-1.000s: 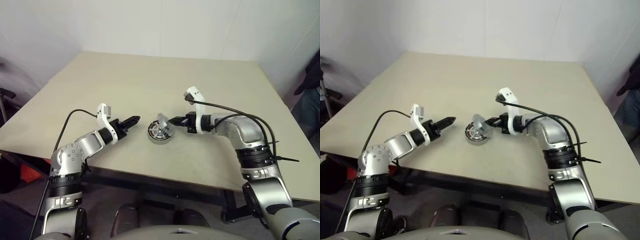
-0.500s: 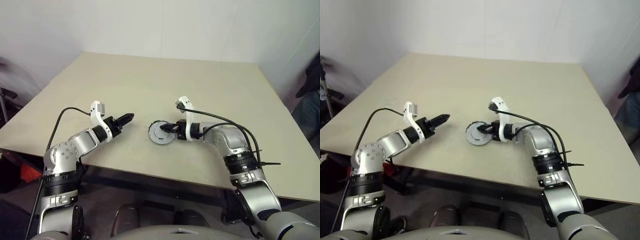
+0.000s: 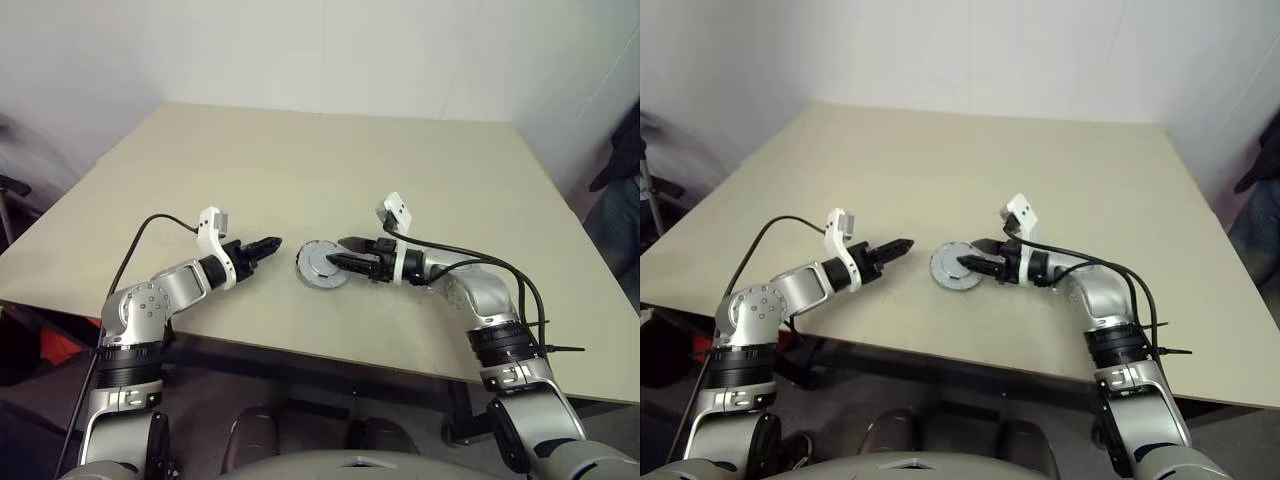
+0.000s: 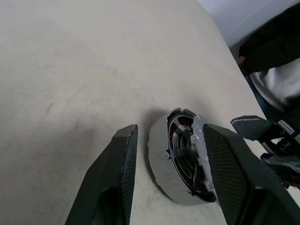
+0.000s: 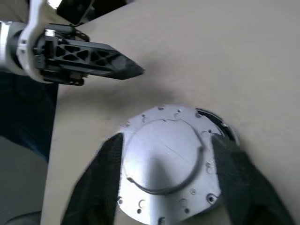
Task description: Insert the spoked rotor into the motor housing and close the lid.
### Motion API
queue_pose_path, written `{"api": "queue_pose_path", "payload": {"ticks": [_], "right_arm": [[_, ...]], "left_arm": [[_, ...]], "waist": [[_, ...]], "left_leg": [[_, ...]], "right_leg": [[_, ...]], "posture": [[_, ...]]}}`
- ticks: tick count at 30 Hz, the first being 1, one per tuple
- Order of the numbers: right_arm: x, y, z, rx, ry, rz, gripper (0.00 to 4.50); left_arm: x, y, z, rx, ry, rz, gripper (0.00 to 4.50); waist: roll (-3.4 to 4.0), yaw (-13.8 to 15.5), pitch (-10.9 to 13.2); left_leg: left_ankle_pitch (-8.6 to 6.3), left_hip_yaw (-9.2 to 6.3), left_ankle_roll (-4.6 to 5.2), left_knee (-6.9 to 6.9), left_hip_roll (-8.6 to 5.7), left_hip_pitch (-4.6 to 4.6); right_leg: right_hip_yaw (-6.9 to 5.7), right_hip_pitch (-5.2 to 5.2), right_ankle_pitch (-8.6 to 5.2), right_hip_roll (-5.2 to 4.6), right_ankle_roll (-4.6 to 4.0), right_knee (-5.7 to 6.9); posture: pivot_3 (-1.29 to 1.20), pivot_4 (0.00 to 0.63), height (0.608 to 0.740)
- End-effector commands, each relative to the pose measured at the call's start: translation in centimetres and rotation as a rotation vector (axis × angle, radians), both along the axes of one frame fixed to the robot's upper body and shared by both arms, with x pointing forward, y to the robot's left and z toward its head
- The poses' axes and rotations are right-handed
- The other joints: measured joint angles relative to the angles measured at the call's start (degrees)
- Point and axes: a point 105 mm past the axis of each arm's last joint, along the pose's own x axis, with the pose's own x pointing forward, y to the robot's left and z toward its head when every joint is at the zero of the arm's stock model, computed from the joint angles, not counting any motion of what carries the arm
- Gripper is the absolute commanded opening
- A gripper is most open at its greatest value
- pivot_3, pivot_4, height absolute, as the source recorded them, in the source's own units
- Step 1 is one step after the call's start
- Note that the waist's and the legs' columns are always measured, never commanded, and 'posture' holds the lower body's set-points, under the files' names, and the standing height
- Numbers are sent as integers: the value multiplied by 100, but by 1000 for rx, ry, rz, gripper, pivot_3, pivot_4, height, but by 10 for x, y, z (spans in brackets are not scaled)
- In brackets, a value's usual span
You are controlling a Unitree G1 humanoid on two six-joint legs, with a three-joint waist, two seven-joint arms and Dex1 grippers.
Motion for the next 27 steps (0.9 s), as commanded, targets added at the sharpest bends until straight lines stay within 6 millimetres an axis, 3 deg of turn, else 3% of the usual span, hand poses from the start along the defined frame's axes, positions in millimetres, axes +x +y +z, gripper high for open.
{"api": "queue_pose_path", "payload": {"ticks": [1, 5, 15, 21, 27], "right_arm": [[3, 4, 1, -2, -54, 4, 4470], [-2, 11, -3, 3, -53, 46, 4493], [10, 22, -23, -20, -50, 10, 4493], [11, 23, -29, -73, -135, 25, 4493], [13, 18, -23, -89, -273, 11, 4493]], "left_arm": [[2, 1, 10, 13, -37, -20, 2337], [2, 4, 11, 21, -35, -22, 2337], [2, 8, 13, 38, -39, -16, 2337], [3, 15, 15, 48, -42, 2, 2337], [5, 20, 16, 54, -40, 19, 2337]], "waist": [[0, 4, 0], [0, 3, 0], [0, -44, 0], [0, -120, 0], [-1, -130, 0]], "left_leg": [[0, 0, 1, 0, 0, 2], [-1, -1, 2, 1, 0, 6], [-2, -1, 4, 0, 0, 10], [-4, -2, 6, 1, 0, 10], [-10, -2, 17, 1, -1, 13]], "right_leg": [[0, 2, 0, 0, 0, 0], [0, 7, 0, -1, 0, 0], [0, 11, 0, -1, -1, 0], [-1, 14, 0, -1, -1, 0], [0, 17, -1, -1, -1, 0]], "posture": [[0, 0, 740], [0, 0, 740], [0, 0, 740], [0, 0, 740], [0, 0, 740]]}}
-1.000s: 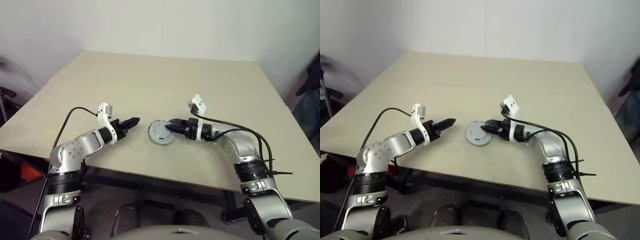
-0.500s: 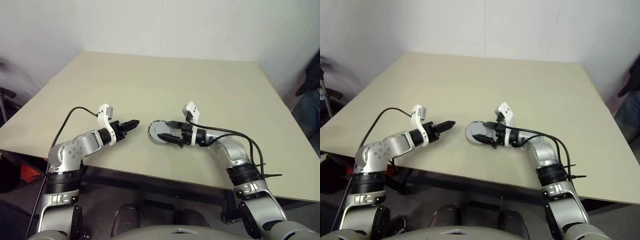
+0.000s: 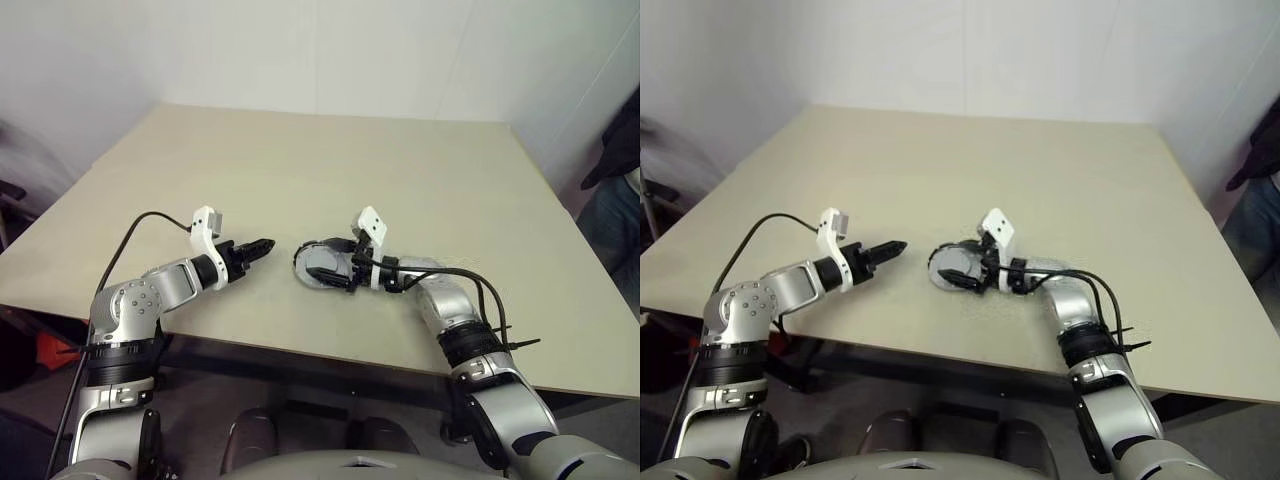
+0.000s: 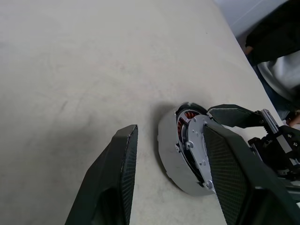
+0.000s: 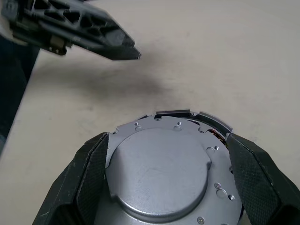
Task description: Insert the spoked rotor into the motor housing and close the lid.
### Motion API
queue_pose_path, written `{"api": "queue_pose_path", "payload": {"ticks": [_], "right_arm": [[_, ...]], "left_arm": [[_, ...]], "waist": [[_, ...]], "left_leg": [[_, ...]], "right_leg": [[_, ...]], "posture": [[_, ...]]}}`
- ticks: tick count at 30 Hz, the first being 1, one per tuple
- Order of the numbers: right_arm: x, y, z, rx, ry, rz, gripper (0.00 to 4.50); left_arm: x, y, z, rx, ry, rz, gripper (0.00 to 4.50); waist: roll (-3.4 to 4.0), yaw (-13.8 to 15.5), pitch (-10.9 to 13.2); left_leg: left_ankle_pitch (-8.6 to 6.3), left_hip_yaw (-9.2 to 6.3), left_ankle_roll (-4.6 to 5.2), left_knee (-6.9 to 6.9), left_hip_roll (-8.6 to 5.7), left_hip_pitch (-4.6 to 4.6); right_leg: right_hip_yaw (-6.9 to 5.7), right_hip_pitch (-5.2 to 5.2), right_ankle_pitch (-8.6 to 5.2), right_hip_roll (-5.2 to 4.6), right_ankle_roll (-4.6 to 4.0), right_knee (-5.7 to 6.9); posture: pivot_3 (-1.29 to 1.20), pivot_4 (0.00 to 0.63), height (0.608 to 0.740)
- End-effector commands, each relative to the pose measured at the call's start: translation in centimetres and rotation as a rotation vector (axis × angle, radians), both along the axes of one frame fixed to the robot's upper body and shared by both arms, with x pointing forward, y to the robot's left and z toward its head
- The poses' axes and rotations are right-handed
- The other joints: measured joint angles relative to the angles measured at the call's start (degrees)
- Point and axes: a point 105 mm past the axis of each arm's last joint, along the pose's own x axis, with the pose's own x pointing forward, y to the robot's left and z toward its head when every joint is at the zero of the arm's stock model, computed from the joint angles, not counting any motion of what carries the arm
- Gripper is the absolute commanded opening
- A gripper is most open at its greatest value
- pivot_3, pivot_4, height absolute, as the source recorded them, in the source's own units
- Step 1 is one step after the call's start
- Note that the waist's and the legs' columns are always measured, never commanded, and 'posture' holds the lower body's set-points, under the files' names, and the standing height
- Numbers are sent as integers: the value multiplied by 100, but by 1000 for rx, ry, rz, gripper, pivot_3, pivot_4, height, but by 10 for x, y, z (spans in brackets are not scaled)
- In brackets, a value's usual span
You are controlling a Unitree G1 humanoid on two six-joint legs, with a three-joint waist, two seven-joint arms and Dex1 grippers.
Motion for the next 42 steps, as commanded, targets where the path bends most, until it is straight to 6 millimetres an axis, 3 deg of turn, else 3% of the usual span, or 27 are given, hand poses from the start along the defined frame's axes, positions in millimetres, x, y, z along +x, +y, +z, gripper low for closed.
{"api": "queue_pose_path", "payload": {"ticks": [1, 14, 22, 25, 33, 42], "right_arm": [[4, -7, 6, 6, -73, -25, 4493], [3, -12, 6, 31, -89, -48, 4493], [6, -3, 36, 54, -242, -50, 4493], [-1, 3, 38, 54, -240, -15, 4493], [-13, 6, 21, 28, -149, 9, 4493], [-8, 4, -5, -2, -93, -41, 4493]], "left_arm": [[5, 7, 14, 3, -49, 20, 2337], [9, 10, 14, 5, -44, 39, 2337], [9, 12, 12, 5, -37, 46, 2337], [9, 11, 10, 4, -34, 46, 2337], [5, 14, 8, 9, -21, 53, 2337], [1, 19, 8, 19, -14, 63, 2337]], "waist": [[0, -1, 0], [0, -17, 0], [0, -21, 1], [0, -20, 2], [0, -21, 2], [-1, -31, 2]], "left_leg": [[0, 0, 0, 0, 0, -1], [-3, 0, 6, 0, 1, -2], [-3, 0, 6, -1, 1, -4], [-4, 0, 7, -2, 1, -8], [-8, 1, 13, -4, 0, -11], [-8, 1, 12, -4, 1, -7]], "right_leg": [[0, 0, 0, 0, 0, 0], [0, -3, 0, 0, -1, -1], [0, -8, 0, 0, -1, -2], [0, -12, 0, 0, -1, -3], [0, -12, -1, 0, -1, -10], [0, -10, -1, 0, 0, -11]], "posture": [[0, 0, 740], [0, 0, 740], [0, 0, 740], [0, 0, 740], [0, 0, 740], [0, 0, 740]]}}
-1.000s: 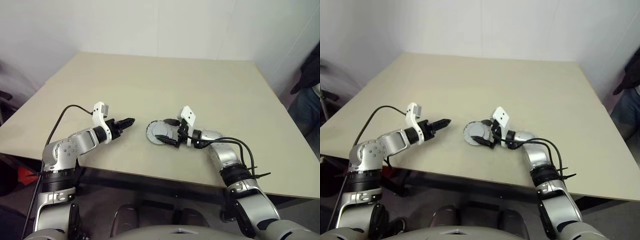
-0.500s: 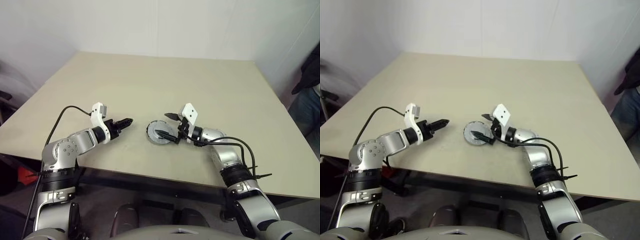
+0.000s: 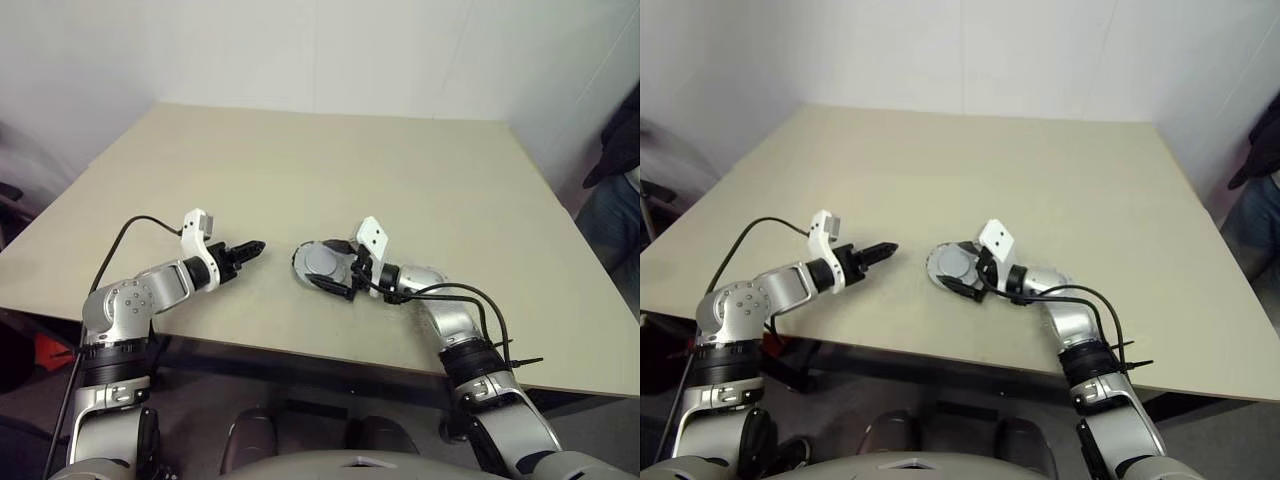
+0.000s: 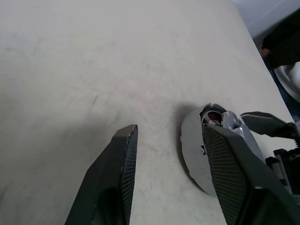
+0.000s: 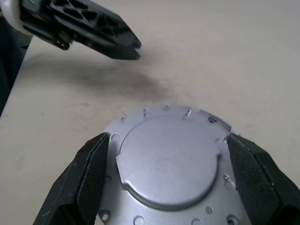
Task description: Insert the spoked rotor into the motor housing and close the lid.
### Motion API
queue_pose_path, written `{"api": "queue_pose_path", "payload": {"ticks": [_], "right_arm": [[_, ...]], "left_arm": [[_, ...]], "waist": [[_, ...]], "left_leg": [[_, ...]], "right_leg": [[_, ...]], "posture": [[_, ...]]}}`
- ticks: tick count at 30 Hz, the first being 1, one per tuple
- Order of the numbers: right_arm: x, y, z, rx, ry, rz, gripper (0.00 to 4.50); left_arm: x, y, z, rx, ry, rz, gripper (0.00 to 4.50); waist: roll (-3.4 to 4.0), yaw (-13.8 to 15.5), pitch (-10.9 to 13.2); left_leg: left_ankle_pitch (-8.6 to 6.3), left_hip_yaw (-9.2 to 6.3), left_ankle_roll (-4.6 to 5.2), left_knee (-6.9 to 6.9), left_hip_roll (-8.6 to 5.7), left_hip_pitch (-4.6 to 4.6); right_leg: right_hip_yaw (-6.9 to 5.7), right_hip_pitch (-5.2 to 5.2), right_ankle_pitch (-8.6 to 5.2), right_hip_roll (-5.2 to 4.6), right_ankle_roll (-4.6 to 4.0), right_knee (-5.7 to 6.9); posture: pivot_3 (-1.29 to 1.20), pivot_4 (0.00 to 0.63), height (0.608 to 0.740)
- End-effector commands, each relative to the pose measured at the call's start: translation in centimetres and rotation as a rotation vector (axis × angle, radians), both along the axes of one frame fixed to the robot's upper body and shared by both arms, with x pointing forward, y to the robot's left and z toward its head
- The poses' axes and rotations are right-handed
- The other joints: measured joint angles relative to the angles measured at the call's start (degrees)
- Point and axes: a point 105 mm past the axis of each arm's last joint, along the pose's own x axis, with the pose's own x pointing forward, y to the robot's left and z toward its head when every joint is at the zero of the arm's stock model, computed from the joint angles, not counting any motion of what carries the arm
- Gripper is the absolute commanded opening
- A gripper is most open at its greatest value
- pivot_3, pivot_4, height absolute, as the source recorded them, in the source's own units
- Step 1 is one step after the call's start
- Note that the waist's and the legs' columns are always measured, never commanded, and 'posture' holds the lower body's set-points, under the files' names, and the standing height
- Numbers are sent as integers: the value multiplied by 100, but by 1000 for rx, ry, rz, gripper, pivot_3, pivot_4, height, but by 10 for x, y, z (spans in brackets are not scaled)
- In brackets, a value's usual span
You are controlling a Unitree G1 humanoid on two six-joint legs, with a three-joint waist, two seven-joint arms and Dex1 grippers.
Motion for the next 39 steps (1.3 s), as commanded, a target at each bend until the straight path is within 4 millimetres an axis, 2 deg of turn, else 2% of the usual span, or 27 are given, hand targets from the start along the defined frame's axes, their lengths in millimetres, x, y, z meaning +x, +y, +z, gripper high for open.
{"api": "queue_pose_path", "payload": {"ticks": [1, 4, 7, 9, 10, 16, 21, 31, 39], "right_arm": [[3, 1, -1, -6, -14, -6, 4493], [6, 0, -4, -12, -12, -23, 4493], [8, -2, -6, -17, -15, -33, 3935], [10, -2, -5, -18, -22, -37, 3298], [11, -3, -4, -19, -27, -39, 3198], [15, -4, 0, -29, -51, -38, 3199], [21, 1, 12, 24, -30, -59, 3199], [34, 3, 18, 65, -1, -118, 3199], [29, -3, 12, 64, 32, -95, 3199]], "left_arm": [[0, 5, 14, 5, -52, 12, 2337], [0, 6, 14, 6, -52, 17, 2337], [0, 7, 14, 7, -53, 22, 2337], [0, 7, 14, 7, -54, 26, 2337], [0, 8, 14, 7, -54, 28, 2337], [2, 8, 15, 8, -57, 33, 2337], [3, 7, 15, 9, -59, 34, 2337], [3, 7, 14, 12, -62, 34, 2337], [2, 8, 14, 12, -63, 39, 2337]], "waist": [[-1, -1, 0], [-1, -4, 0], [-1, -12, 0], [-1, -11, 0], [-1, -12, 0], [-2, -14, 1], [-3, -46, 2], [-4, -121, 3], [-4, -124, 4]], "left_leg": [[0, 0, 0, 0, 0, 2], [0, 0, 0, 0, 0, 5], [0, -2, 0, 0, 0, 11], [0, -2, -1, 0, 0, 12], [1, -2, -1, 0, 0, 12], [1, -3, -1, 0, 0, 14], [1, -4, -1, 0, 1, 13], [-1, -7, 2, -5, 1, -3], [-2, -1, 2, -24, 1, -12]], "right_leg": [[0, 2, 0, 0, 0, 0], [0, 4, 0, 0, 0, 0], [0, 8, 0, 0, 1, -1], [0, 9, -1, 0, 1, -3], [1, 9, -1, 0, 1, -5], [1, 11, -1, 0, 1, -11], [1, 8, -1, 0, 2, -12], [1, -2, -1, 0, 2, -20], [1, -17, 0, 0, -1, -20]], "posture": [[0, 0, 740], [0, 0, 740], [0, 0, 740], [0, 0, 740], [0, 0, 740], [0, 0, 740], [0, 0, 740], [0, 0, 740], [0, 0, 740]]}}
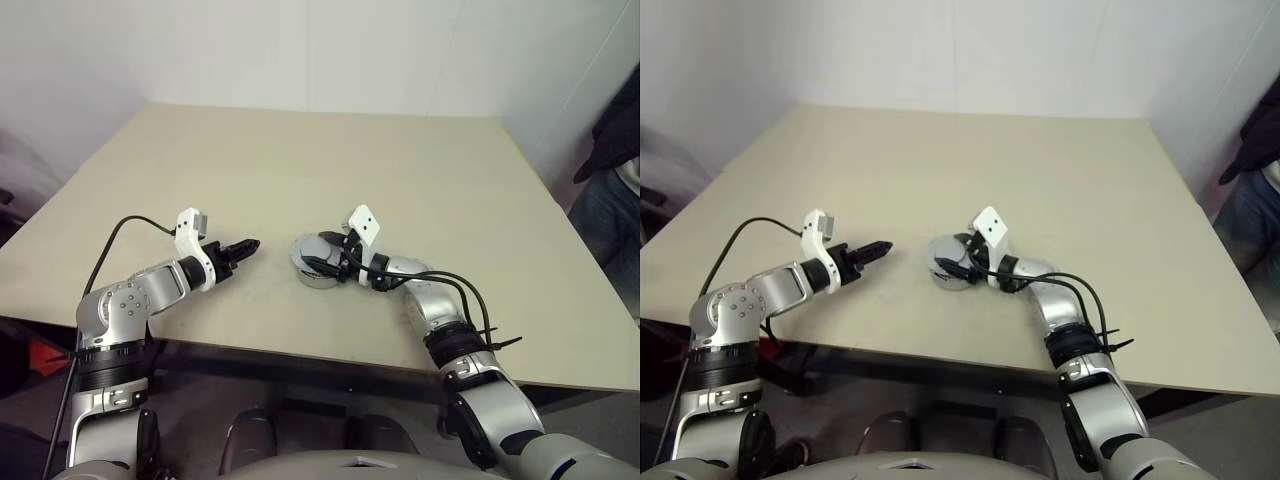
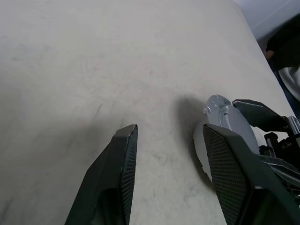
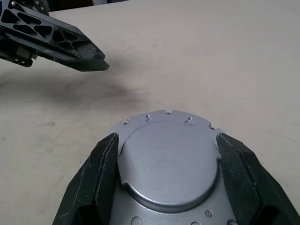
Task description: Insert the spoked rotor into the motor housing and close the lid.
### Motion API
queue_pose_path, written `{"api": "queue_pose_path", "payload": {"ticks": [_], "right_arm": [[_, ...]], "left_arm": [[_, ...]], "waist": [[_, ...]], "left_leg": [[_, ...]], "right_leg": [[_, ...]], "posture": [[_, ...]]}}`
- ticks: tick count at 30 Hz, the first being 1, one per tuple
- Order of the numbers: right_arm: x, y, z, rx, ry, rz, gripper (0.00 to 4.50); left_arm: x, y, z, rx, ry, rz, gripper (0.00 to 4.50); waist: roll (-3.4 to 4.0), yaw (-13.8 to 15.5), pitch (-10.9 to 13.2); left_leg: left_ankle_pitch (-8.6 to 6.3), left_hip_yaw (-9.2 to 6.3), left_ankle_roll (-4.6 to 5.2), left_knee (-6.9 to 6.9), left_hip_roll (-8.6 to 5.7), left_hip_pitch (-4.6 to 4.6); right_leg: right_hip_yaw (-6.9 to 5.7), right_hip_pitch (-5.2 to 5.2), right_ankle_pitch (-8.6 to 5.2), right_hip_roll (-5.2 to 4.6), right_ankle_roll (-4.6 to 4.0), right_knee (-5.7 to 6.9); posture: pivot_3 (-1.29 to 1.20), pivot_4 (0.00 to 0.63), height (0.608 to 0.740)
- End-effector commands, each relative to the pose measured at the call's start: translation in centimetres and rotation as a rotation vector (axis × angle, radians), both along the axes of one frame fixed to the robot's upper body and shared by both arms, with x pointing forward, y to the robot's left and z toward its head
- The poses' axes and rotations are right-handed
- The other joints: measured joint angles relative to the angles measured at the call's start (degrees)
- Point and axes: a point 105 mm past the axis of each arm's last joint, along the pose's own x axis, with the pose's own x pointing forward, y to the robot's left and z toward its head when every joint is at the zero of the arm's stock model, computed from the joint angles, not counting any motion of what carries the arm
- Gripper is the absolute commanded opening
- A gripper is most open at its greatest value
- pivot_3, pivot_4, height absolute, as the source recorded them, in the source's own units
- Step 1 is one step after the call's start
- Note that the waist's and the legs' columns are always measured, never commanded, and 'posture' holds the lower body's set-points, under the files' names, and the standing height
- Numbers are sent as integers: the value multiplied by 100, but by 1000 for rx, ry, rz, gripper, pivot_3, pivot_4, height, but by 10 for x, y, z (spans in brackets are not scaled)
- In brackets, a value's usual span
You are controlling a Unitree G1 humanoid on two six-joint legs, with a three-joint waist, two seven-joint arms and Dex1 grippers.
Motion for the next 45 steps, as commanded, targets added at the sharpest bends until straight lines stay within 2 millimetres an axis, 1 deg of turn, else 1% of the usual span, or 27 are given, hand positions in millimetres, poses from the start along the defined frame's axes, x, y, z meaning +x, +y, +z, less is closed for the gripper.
{"api": "queue_pose_path", "payload": {"ticks": [1, 5, 9, 16, 18, 23, 32, 36, 40, 45], "right_arm": [[5, -12, 8, 35, 3, -25, 3199], [-1, -15, 17, 98, 28, 11, 3199], [-11, -12, 28, 146, 40, 78, 3199], [-10, -9, 17, 70, 10, 50, 3199], [-9, -8, 17, 66, -3, 37, 3199], [-10, -4, 15, 42, -27, 51, 3199], [-12, -11, 15, 40, -7, 75, 3199], [-12, -10, 13, 31, -4, 72, 3199], [-13, -6, 5, 24, 14, 73, 3199], [-14, -11, -7, -3, 35, 71, 3199]], "left_arm": [[3, 2, 13, 4, -55, 8, 2337], [2, 2, 12, 2, -52, 8, 2337], [2, 1, 12, 0, -53, 5, 2337], [4, -1, 13, 0, -54, -1, 2337], [3, 0, 13, 2, -54, -1, 2337], [3, 2, 13, 6, -56, 5, 2337], [2, 3, 13, 5, -57, 11, 2337], [2, 3, 13, 5, -57, 10, 2337], [3, 2, 13, 5, -57, 7, 2337], [3, 3, 14, 7, -59, 9, 2337]], "waist": [[0, 1, 0], [-1, 7, 0], [-1, 8, 1], [-1, 6, 1], [-1, 5, 1], [-1, 2, 1], [-2, 4, 1], [-2, 6, 0], [-2, 5, 0], [-3, 4, 0]], "left_leg": [[0, 0, 0, 0, -1, 0], [0, -1, 0, 1, -1, 1], [-1, -1, 1, -7, -1, -3], [3, 4, -4, -55, -2, -5], [3, 4, -4, -62, -3, -5], [3, 6, -3, -67, -3, -6], [3, 6, -3, -67, -3, -3], [3, 6, -2, -67, -3, -3], [3, 7, -3, -67, -3, 0], [3, 7, -2, -67, -3, 14]], "right_leg": [[1, 1, 0, 0, 0, -1], [2, 2, 0, -1, 1, -1], [1, 0, 0, -1, 1, -9], [-1, -6, 3, 0, -4, -45], [-1, -5, 17, 1, -28, -57], [-1, -5, 21, 1, -36, -63], [-1, -1, 22, 1, -37, -62], [-1, 0, 23, 1, -39, -63], [-2, 2, 23, 1, -39, -62], [-2, 20, 23, 1, -39, -63]], "posture": [[0, 0, 740], [0, 0, 740], [0, 0, 740], [0, 0, 740], [0, 0, 740], [0, 0, 740], [0, 0, 740], [0, 0, 740], [0, 0, 740], [0, 0, 740]]}}
